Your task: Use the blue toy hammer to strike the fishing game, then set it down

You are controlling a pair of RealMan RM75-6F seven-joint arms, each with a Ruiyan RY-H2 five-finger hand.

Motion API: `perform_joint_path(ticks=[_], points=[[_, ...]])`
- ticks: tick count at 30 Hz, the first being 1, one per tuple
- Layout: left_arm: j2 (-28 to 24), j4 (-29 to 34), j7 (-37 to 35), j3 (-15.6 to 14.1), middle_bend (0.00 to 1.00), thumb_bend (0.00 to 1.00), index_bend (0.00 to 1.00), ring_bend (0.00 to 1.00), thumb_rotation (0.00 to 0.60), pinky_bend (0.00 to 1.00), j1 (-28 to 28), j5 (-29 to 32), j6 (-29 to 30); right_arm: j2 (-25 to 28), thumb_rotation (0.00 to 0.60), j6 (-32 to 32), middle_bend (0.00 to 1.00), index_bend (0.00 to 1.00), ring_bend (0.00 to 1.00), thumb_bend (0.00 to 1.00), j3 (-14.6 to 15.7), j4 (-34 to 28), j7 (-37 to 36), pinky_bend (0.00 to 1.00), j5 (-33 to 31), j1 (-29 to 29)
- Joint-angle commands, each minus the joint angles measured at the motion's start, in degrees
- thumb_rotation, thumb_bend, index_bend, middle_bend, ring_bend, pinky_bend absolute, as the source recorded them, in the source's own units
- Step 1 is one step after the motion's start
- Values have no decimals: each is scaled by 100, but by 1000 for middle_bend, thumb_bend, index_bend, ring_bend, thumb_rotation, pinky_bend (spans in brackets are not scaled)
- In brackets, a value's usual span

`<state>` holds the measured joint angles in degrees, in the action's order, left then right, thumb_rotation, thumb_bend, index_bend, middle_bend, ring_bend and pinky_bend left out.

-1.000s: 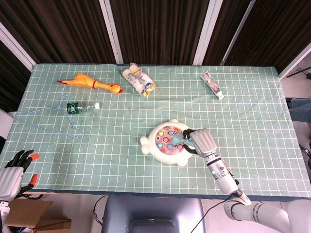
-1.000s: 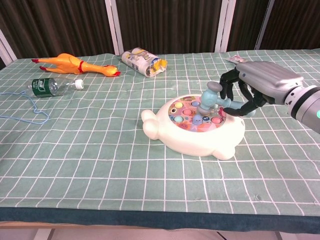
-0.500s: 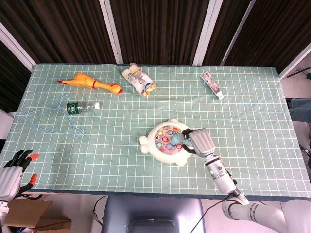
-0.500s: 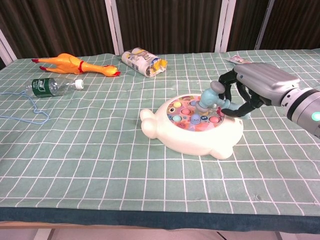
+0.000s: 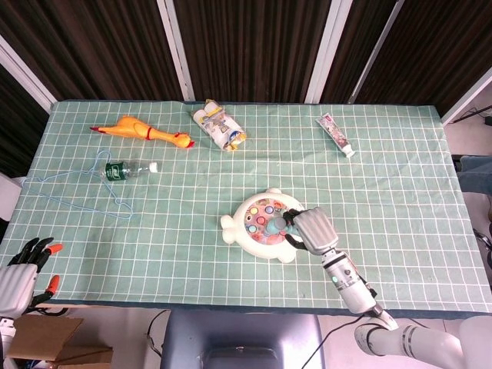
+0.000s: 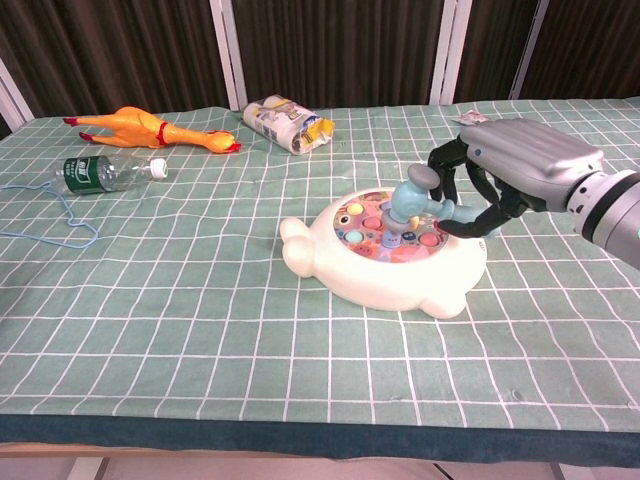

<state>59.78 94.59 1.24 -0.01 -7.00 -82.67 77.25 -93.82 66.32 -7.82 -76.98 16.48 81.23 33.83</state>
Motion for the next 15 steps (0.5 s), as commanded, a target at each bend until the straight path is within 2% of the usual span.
perform_joint_path(ticks=[1, 5, 15], points=[[-4, 2, -4, 1, 106, 444, 229, 59, 600, 249, 1, 3, 1, 22, 600, -12, 682, 849, 794, 1000, 28, -66, 195, 949, -7, -1], [-14, 5, -26, 4, 106, 444, 229, 59, 600, 249, 2, 14, -3, -32, 600, -11, 682, 849, 794, 1000, 23, -89, 537, 949, -68, 7], [-28, 6, -73, 4, 107, 444, 229, 59, 600, 249, 4, 6, 1, -229, 600, -129, 682, 849, 794, 1000, 80, 214, 578, 949, -122, 32]])
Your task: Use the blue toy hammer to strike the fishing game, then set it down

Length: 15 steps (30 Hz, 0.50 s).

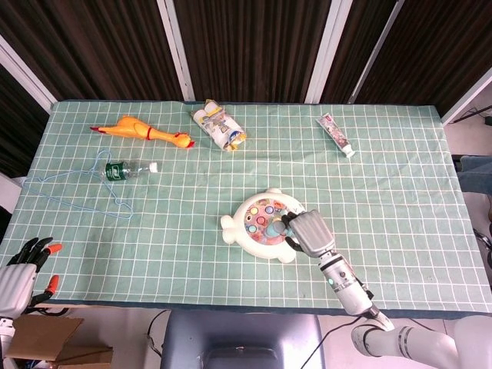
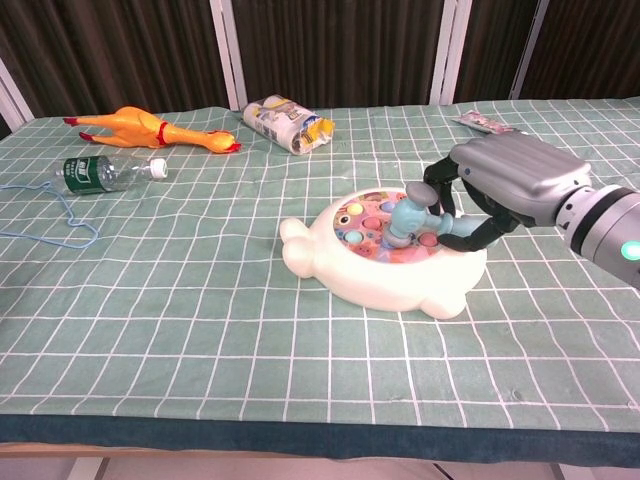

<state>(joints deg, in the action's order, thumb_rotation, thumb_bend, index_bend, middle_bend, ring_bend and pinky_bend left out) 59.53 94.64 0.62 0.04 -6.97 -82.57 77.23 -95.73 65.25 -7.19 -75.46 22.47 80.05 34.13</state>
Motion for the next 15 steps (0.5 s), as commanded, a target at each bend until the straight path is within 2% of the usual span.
perform_joint_path(ticks=[1, 7, 15], points=[[-3, -1, -16, -1, 107, 444, 229, 59, 600, 250, 2, -6, 5, -51, 600, -24, 682, 849, 794, 1000, 17, 87, -36, 949, -4, 3], [-8, -6, -29, -1, 107, 445, 229, 59, 600, 249, 3, -12, 7, -30, 600, 83, 682, 849, 794, 1000, -13, 119, -141, 949, 48, -24], [6, -1, 12, -14, 106, 444, 228, 59, 600, 249, 1, -20, -3, 385, 600, 403, 682, 849, 794, 1000, -76, -234, -258, 949, 129, -189]])
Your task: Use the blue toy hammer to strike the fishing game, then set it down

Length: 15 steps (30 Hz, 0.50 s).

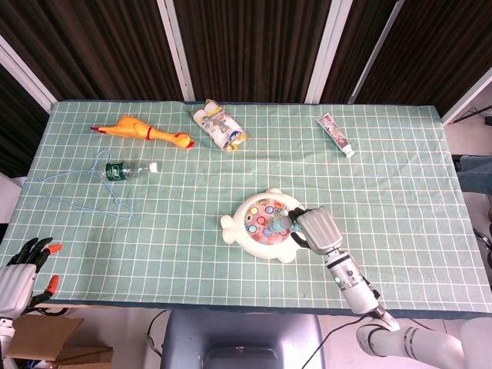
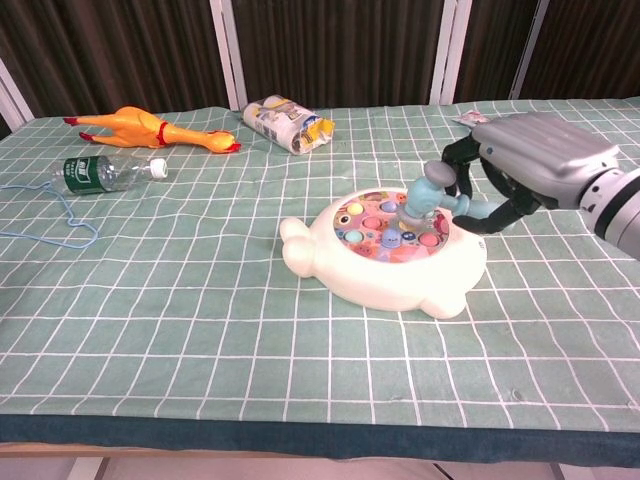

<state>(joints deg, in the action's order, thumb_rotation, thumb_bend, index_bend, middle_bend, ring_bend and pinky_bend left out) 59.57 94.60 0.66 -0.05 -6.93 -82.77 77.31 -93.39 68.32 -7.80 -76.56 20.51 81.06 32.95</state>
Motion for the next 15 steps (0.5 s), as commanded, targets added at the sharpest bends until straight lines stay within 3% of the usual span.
perform_joint_path(ticks=[1, 7, 15], points=[[0, 8, 11, -6, 106, 444, 228, 59, 600, 250, -6, 0, -17, 238, 600, 140, 682, 848, 794, 1000, -6, -164, -82, 949, 46, -109], [2, 17, 23, -3, 106, 444, 228, 59, 600, 250, -3, 10, -11, 564, 600, 212, 682, 848, 794, 1000, 152, -41, -226, 947, 128, -287], [4, 32, 57, 5, 106, 445, 228, 59, 600, 250, -3, 52, -25, 641, 600, 6, 682, 848, 794, 1000, 440, 874, -1019, 943, 295, -405]])
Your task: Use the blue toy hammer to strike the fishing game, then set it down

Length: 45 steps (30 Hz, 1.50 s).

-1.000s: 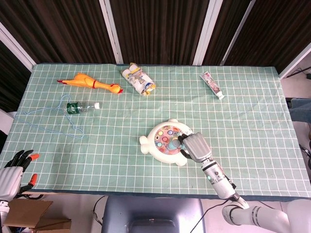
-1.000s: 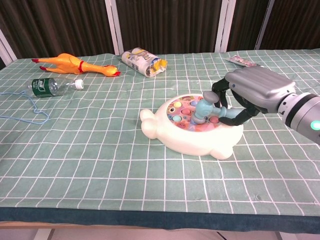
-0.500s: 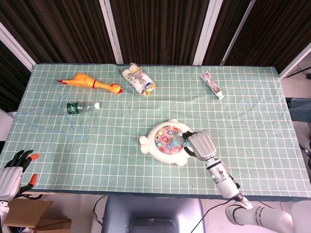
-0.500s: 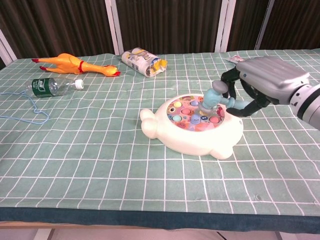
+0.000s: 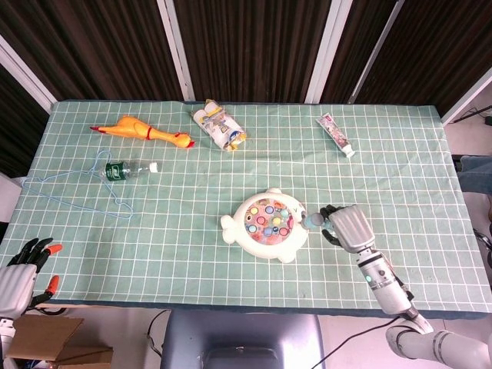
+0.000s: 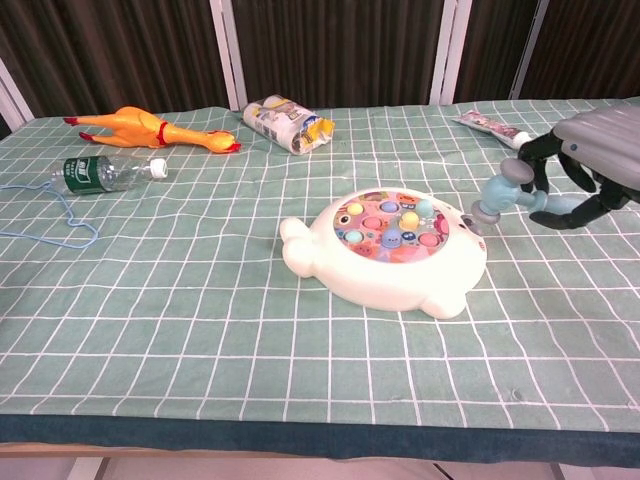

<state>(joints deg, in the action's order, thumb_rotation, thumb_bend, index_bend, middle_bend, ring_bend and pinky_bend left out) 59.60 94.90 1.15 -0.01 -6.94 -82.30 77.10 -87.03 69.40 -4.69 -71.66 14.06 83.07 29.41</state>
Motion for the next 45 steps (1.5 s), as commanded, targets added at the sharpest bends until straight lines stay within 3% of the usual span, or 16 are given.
perform_joint_path(ticks=[1, 14, 22, 30, 45], points=[[2, 4, 11, 1, 106, 444, 228, 59, 600, 250, -2, 8, -7, -14, 600, -116, 682, 848, 794, 1000, 156, 502, -511, 943, 127, -57], [-13, 29, 16, 6, 106, 444, 228, 59, 600, 251, 1, 46, -21, -534, 600, -317, 682, 848, 788, 1000, 589, 2275, -2006, 936, 644, -65], [-19, 40, 22, 9, 106, 444, 228, 59, 600, 252, 0, 71, -36, -773, 600, -195, 682, 829, 769, 995, 647, 2812, -2343, 931, 791, -84], [-24, 39, 14, 8, 107, 444, 228, 59, 600, 251, -8, 80, -61, -817, 600, -166, 678, 747, 627, 658, 699, 3001, -2376, 909, 868, -109], [-24, 35, 17, 8, 108, 444, 228, 63, 600, 252, -16, 89, -79, -766, 600, -102, 603, 624, 523, 470, 690, 3003, -2424, 865, 892, -155]])
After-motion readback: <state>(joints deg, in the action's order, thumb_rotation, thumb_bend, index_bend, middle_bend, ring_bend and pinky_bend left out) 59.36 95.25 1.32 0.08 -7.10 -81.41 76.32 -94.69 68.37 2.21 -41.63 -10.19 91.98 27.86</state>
